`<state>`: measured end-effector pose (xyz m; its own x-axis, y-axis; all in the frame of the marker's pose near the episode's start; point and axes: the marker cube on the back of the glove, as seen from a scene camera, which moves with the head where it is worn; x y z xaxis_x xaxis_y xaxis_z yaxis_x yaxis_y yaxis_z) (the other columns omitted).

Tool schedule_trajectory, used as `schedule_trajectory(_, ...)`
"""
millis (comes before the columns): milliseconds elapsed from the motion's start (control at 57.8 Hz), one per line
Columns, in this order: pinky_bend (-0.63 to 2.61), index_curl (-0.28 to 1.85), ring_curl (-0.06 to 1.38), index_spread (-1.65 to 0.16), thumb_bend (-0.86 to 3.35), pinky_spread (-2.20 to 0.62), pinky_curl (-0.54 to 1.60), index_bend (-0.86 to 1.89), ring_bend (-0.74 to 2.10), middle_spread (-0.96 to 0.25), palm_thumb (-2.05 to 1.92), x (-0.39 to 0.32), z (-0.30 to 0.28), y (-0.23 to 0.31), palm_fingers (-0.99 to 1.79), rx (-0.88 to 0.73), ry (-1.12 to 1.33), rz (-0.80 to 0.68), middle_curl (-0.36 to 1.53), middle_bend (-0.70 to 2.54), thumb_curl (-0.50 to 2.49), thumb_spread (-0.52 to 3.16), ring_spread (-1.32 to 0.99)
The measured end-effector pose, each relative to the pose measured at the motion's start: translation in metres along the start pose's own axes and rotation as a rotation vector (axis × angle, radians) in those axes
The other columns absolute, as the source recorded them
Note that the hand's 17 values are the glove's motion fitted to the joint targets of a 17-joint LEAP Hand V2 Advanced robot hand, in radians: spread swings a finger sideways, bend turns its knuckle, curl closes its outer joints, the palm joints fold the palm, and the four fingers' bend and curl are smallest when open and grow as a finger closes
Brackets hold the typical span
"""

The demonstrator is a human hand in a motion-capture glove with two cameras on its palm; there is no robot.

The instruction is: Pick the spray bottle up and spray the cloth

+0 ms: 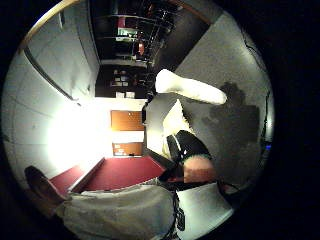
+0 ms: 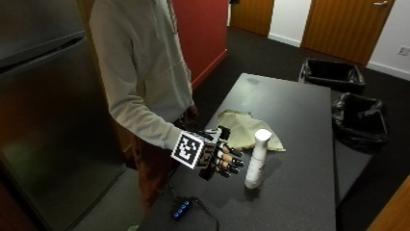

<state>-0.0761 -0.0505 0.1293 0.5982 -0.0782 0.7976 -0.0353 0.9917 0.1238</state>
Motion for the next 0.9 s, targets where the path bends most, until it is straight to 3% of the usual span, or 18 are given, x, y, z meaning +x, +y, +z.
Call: schedule_trajectory(900, 0.56, 0.16, 0.29, -0.4, -0.03, 0.2, 0.36, 0.12, 0.43, -0.07, 0.77, 0.017, 0.114, -0.031, 0.0, -0.131, -0.245, 0.047, 0.33, 0.24, 0.4, 0.86, 0.0)
